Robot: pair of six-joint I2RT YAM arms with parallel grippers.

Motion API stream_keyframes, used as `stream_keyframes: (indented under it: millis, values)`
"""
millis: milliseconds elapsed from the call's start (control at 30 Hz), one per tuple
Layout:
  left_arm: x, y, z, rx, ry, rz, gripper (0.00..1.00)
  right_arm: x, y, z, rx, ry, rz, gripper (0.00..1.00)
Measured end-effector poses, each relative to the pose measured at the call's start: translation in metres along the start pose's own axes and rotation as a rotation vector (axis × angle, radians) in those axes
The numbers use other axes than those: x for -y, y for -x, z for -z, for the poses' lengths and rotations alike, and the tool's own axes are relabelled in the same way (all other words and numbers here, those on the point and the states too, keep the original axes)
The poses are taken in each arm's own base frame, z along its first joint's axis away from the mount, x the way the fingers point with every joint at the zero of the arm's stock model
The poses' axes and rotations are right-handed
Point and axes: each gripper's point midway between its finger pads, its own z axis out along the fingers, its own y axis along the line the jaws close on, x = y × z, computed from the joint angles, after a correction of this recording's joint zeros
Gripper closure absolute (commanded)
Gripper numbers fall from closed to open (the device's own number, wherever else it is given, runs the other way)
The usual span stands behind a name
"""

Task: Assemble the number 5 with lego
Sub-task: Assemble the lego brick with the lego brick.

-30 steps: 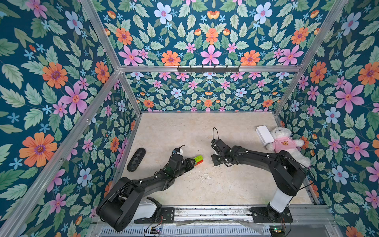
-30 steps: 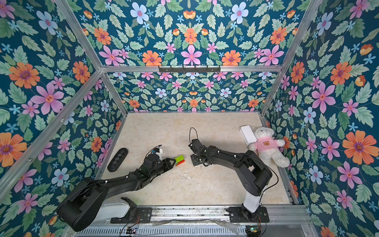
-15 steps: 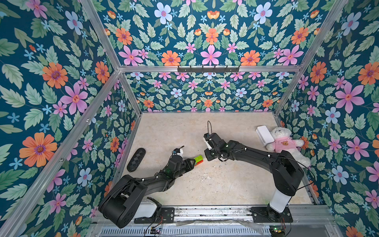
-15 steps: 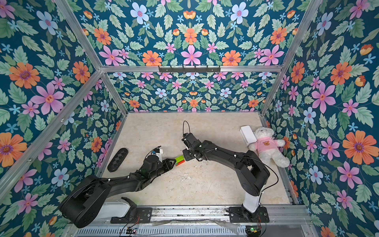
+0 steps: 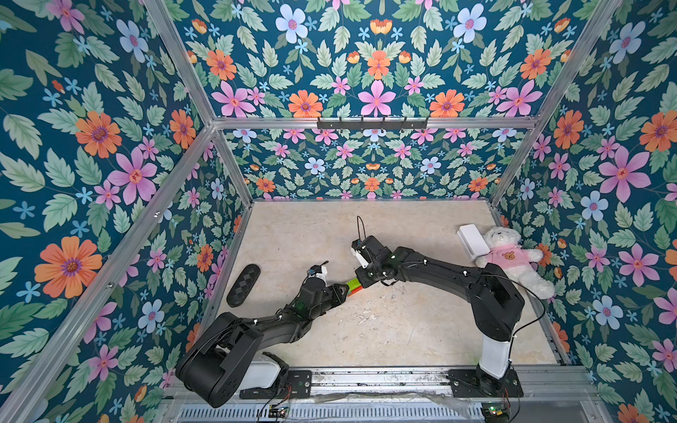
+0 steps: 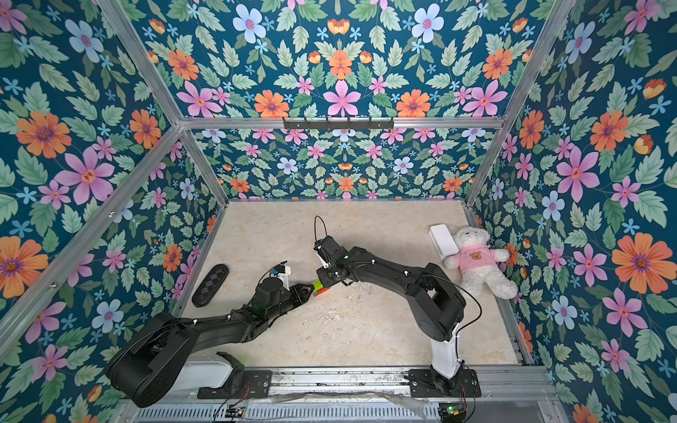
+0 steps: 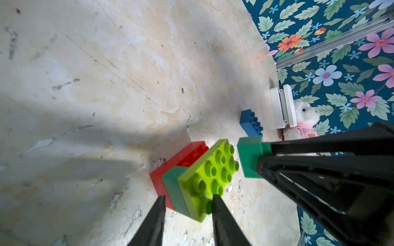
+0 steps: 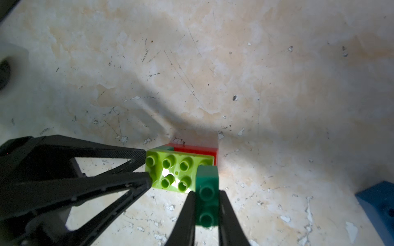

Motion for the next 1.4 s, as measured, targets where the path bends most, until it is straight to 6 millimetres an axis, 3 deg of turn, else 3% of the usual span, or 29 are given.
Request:
stream_keyframes:
  millis: [900,1400]
  values:
    - [0.0030,0.0004,-0.0027,-0.002,-0.015,-0.022,0.67,-0.0023,-0.0031,-0.0097,-0.048,-0.003,0.027,0.97]
    - [0.0021,-0.0006,-0.0010,0.008,-0.027,-0.024,0.71,-0.0051,0.0019,-0.0044,-0.030,0.006,0.024,0.97]
